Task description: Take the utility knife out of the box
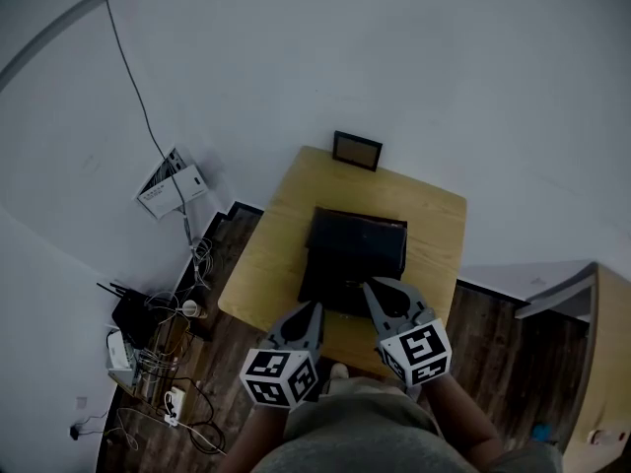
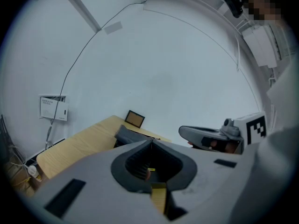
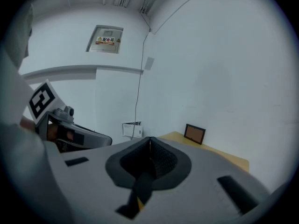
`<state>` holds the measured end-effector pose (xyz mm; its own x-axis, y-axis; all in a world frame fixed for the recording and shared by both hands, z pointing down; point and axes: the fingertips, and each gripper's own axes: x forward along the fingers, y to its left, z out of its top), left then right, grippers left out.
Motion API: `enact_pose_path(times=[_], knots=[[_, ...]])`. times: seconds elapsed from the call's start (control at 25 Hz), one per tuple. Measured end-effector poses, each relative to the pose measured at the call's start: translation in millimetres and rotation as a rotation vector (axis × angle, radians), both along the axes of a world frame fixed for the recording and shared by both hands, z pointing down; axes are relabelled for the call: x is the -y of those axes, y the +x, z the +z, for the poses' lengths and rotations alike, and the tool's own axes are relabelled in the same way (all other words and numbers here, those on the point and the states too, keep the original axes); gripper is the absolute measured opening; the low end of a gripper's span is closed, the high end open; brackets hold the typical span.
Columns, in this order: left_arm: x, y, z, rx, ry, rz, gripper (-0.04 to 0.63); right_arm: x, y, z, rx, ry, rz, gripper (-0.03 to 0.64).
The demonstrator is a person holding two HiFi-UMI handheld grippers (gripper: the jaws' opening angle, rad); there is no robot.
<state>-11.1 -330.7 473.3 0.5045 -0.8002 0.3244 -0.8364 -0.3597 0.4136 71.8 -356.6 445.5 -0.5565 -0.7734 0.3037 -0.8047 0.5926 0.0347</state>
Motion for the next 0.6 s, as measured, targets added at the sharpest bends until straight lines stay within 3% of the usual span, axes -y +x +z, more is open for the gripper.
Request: enact_pose_path(times=[0.36, 0.6], knots=[[11.1, -0.1, 23.3, 0.014, -0.064, -0.035, 0.004, 33.8, -3.0, 62.8, -0.13, -0.102, -0.099, 0.002], [9.3, -3.4, 35.7, 0.012, -0.101, -0.057, 0.005, 44.7, -4.2, 116.8, -0.287, -0.189, -0.177, 0.002]])
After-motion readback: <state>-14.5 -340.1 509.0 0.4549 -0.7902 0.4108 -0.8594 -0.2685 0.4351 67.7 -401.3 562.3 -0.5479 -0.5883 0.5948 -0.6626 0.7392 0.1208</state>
